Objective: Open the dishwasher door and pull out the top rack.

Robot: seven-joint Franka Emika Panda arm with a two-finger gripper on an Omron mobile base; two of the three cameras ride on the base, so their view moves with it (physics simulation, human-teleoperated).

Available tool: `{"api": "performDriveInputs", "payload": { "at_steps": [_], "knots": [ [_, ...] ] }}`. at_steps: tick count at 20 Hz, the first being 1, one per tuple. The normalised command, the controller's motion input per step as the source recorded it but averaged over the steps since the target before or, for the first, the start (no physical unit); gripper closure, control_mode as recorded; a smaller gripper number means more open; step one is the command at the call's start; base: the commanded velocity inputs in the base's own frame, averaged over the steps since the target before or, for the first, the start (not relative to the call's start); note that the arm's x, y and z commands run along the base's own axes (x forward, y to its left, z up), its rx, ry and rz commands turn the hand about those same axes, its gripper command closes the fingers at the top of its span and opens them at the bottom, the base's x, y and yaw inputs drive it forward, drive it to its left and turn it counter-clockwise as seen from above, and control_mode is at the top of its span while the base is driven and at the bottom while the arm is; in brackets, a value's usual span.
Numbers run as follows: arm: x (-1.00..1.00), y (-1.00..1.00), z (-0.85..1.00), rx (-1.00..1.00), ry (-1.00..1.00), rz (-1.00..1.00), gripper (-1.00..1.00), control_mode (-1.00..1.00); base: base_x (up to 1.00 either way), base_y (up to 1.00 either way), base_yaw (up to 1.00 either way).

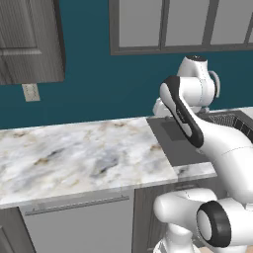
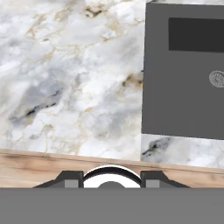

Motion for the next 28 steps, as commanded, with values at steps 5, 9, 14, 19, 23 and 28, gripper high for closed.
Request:
{"api": "performDriveInputs", "payload": {
  "at_steps": [5, 9, 14, 19, 23, 28],
  "knots": [
    [0.0, 0.0, 0.0, 0.0, 0.0, 0.0, -1.0, 1.0, 0.0, 0.0, 0.0],
    [0.0, 0.0, 0.0, 0.0, 0.0, 0.0, -1.0, 1.0, 0.0, -0.18, 0.04],
    [0.0, 0.0, 0.0, 0.0, 0.0, 0.0, -1.0, 1.0, 0.0, -0.34, 0.25],
    [0.0, 0.0, 0.0, 0.0, 0.0, 0.0, -1.0, 1.0, 0.0, -0.34, 0.39],
    [0.0, 0.0, 0.0, 0.0, 0.0, 0.0, -1.0, 1.0, 0.0, -0.31, 0.48],
    [0.0, 0.0, 0.0, 0.0, 0.0, 0.0, -1.0, 1.0, 0.0, -0.33, 0.52]
  ]
}}
